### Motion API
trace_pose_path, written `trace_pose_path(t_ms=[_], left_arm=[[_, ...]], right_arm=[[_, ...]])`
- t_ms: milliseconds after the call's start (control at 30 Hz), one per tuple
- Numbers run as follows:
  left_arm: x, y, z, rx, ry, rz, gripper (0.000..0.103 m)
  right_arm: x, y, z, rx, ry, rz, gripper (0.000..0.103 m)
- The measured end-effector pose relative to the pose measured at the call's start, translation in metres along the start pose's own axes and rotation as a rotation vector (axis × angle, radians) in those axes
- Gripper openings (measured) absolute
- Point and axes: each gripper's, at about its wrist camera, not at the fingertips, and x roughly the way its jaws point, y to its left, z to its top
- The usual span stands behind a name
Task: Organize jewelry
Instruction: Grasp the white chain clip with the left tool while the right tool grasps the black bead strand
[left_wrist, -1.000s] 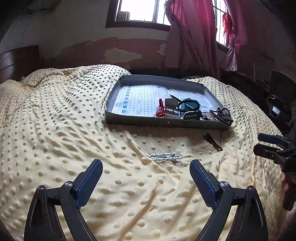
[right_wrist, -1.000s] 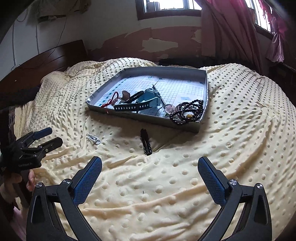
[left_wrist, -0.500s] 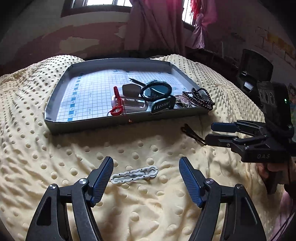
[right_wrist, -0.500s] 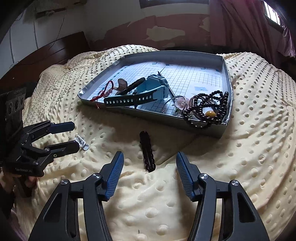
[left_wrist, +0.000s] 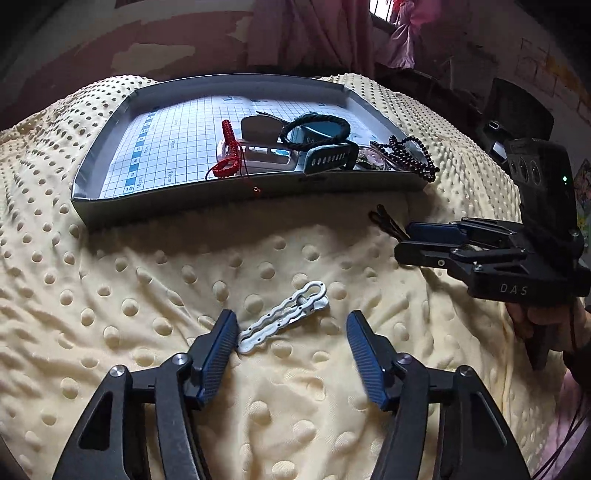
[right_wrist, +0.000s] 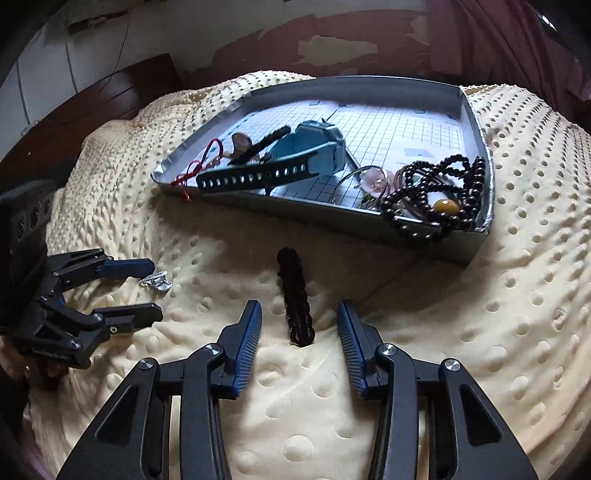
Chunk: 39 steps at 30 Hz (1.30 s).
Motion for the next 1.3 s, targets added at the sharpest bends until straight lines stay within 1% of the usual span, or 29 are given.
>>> trace_pose_path(t_ms=[33, 67, 100, 167, 200, 433, 567, 700, 767, 800, 867, 933, 1000, 1100, 1300], left_arm=[[-0.001, 0.001, -0.001, -0.017, 0.002, -0.014, 0.048], [-0.001, 0.001, -0.001, -0.029, 0.003, -0.021, 0.047], [-0.001, 0.001, -0.002, -0.037, 0.005, -0.021, 0.044], [0.0, 0.0, -0.003, -0.046, 0.005, -0.02, 0.037], [0.0, -0.001, -0.004, -0.054, 0.008, -0.02, 0.032], [0.006, -0.009, -0.003, -0.08, 0.021, 0.047, 0.009], [0.005, -0.01, -0.004, -0.104, 0.01, 0.064, 0.005], [0.002, -0.012, -0.006, -0.126, -0.005, 0.072, 0.004], [0.001, -0.009, -0.007, -0.171, -0.014, 0.053, 0.004], [0.001, -0.007, -0.008, -0.196, -0.018, 0.038, 0.004], [-0.001, -0.002, -0.01, -0.251, -0.031, 0.012, 0.004], [-0.003, 0.002, -0.013, -0.302, -0.05, -0.004, 0.004], [-0.007, 0.002, -0.015, -0.334, -0.068, 0.022, 0.004], [-0.016, -0.004, -0.016, -0.342, -0.11, 0.06, 0.004], [-0.033, -0.005, -0.013, -0.352, -0.215, 0.074, 0.004]], right_arm=[[0.0, 0.001, 0.0, -0.003, -0.001, 0.0, 0.038], [0.0, 0.001, 0.001, -0.004, -0.001, 0.003, 0.038], [0.0, 0.001, 0.001, -0.001, -0.001, 0.008, 0.033], [0.002, 0.0, 0.002, 0.008, 0.002, 0.012, 0.03], [0.003, -0.001, 0.002, 0.013, 0.005, 0.012, 0.029], [0.009, 0.0, -0.001, 0.037, 0.026, -0.005, 0.022], [0.011, 0.003, -0.002, 0.042, 0.035, -0.004, 0.021], [0.011, 0.0, -0.004, 0.079, 0.038, 0.031, 0.021], [0.011, -0.002, -0.006, 0.096, 0.036, 0.042, 0.021], [0.011, -0.002, -0.006, 0.097, 0.034, 0.043, 0.02], [0.011, 0.0, -0.007, 0.093, 0.032, 0.035, 0.012], [0.01, 0.001, -0.008, 0.088, 0.025, 0.033, 0.012], [0.007, 0.002, -0.008, 0.082, 0.015, 0.029, 0.012], [0.003, 0.003, -0.006, 0.079, -0.006, 0.028, 0.012], [-0.016, 0.0, -0.003, 0.104, -0.088, 0.037, 0.012]])
